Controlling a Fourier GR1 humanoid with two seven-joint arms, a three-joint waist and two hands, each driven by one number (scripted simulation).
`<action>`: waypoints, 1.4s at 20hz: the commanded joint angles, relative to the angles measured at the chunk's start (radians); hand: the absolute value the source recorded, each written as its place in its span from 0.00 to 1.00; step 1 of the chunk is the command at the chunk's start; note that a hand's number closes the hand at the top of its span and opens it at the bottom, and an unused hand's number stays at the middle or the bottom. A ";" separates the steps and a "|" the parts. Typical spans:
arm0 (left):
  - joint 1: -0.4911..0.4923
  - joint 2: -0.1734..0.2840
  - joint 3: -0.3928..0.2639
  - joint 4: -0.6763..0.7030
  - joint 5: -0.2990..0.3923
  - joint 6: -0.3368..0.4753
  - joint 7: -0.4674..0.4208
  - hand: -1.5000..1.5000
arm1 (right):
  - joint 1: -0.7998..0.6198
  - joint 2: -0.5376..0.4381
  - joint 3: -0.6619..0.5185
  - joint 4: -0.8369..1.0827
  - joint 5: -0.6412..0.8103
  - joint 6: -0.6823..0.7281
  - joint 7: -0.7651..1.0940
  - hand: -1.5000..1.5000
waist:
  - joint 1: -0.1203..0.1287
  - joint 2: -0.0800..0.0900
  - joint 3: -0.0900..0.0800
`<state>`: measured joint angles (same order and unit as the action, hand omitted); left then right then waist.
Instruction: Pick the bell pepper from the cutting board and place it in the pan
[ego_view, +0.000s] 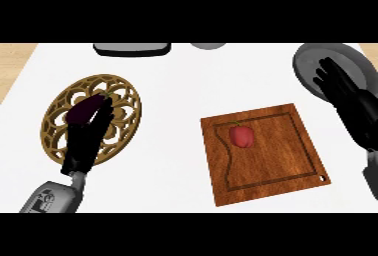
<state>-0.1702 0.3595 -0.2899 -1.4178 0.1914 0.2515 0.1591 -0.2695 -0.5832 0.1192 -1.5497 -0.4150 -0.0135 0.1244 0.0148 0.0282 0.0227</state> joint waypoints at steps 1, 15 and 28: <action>-0.011 -0.017 0.023 0.048 -0.031 0.014 -0.044 0.50 | -0.003 0.029 0.035 0.040 0.003 0.104 -0.051 1.00 | -0.010 -0.025 -0.022; -0.057 0.030 0.185 -0.043 0.042 0.020 -0.106 0.50 | 0.064 -0.139 0.138 -0.006 0.527 -0.028 -0.547 0.00 | -0.037 -0.034 -0.022; -0.089 0.024 0.207 -0.037 0.026 -0.014 -0.089 0.50 | -0.280 -0.331 0.158 -0.291 0.512 0.404 0.125 0.00 | -0.007 -0.031 -0.024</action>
<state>-0.2418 0.3728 -0.0998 -1.4303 0.2194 0.2397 0.0360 -0.4547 -0.9202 0.2702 -1.7766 0.1216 0.2909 0.0675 -0.0005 -0.0042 -0.0024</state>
